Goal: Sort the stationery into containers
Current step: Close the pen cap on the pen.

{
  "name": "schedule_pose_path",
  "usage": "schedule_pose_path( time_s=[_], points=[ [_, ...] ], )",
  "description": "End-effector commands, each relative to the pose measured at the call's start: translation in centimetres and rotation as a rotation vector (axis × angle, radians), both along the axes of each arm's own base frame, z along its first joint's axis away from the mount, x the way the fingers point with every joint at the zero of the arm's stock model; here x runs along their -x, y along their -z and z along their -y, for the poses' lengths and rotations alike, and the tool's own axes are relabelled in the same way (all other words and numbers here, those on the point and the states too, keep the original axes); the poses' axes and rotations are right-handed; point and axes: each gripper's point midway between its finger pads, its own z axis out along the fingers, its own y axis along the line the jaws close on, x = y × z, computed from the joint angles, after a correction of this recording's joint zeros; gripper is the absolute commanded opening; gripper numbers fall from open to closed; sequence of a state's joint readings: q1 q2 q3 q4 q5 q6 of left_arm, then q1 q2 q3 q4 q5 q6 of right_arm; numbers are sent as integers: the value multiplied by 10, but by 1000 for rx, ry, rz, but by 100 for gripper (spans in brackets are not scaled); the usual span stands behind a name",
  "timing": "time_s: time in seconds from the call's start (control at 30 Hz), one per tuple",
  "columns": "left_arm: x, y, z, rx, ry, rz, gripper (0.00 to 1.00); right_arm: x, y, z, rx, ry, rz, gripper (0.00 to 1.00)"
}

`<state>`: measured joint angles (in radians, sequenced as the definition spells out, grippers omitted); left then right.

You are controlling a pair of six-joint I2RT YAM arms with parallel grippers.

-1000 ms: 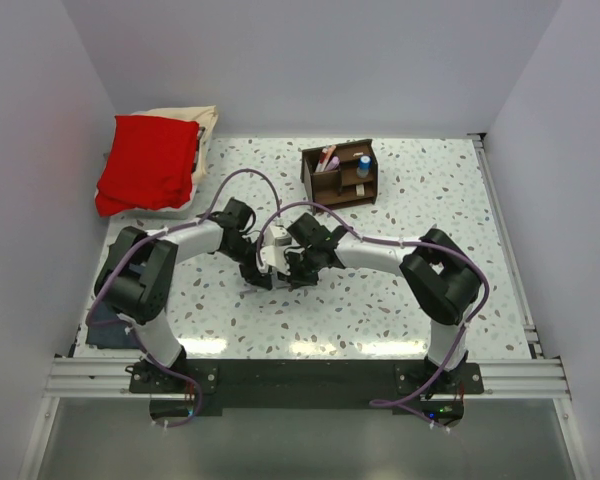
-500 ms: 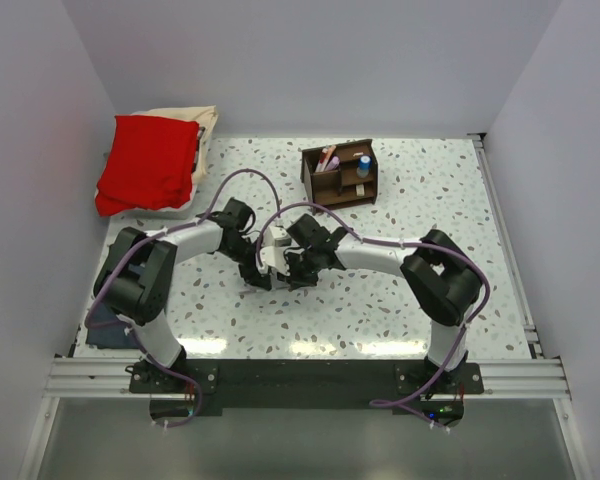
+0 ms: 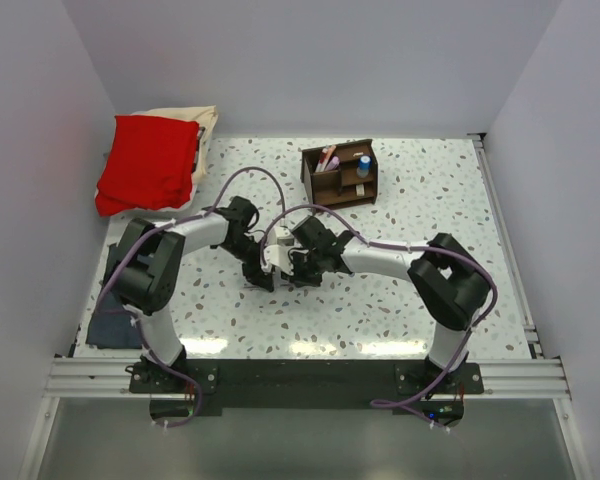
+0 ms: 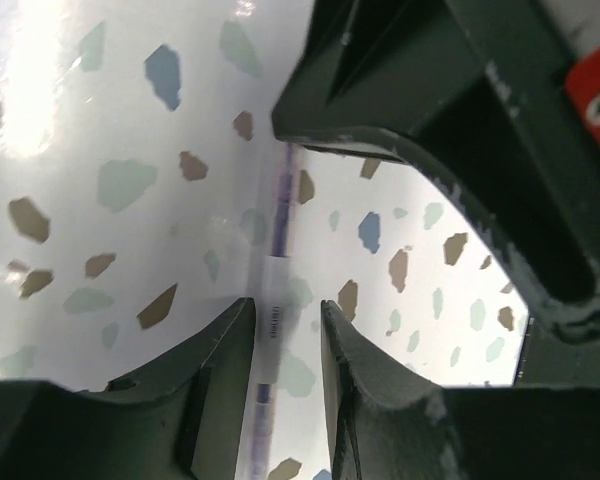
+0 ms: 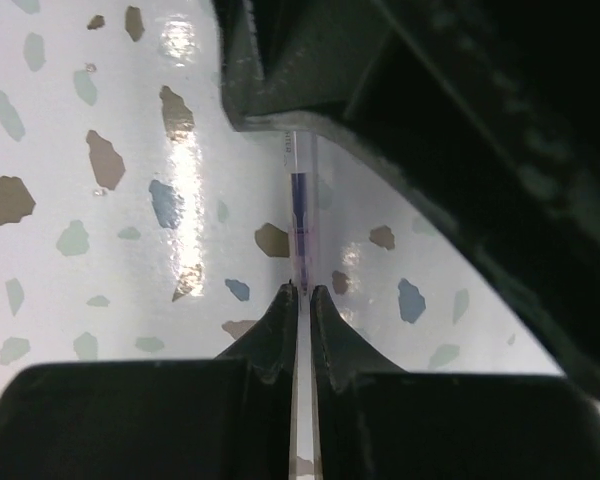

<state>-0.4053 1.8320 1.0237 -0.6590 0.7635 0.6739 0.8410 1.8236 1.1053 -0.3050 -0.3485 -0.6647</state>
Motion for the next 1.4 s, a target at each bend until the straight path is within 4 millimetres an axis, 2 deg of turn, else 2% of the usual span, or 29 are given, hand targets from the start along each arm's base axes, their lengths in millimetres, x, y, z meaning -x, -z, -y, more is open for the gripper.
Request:
schedule_pose_path(
  time_s=[0.0,0.27,0.43,0.67,0.87,1.0,1.2,1.23,1.37],
  points=[
    [47,51,-43,-212,125,-176,39,-18,-22,6,-27,76,65,0],
    [43,58,-40,-215,136,-218,33,-24,-28,2,-42,82,87,0],
    [39,58,-40,-237,103,-215,35,-24,-35,3,-66,90,96,0],
    [44,59,-41,-253,88,-245,36,-28,-48,-1,-107,111,112,0],
    [45,63,-39,-265,66,-273,22,-28,-50,0,-116,115,114,0],
    [47,64,-38,-262,56,-287,0,-26,-49,2,-111,115,108,0],
    [50,63,-36,-247,44,-298,0,-20,-38,6,-85,94,85,0],
    [47,63,-36,-242,38,-284,0,-16,-38,6,-87,79,74,1],
    [44,66,-37,-246,16,-285,0,3,-40,17,-103,11,-3,18]
  ],
)
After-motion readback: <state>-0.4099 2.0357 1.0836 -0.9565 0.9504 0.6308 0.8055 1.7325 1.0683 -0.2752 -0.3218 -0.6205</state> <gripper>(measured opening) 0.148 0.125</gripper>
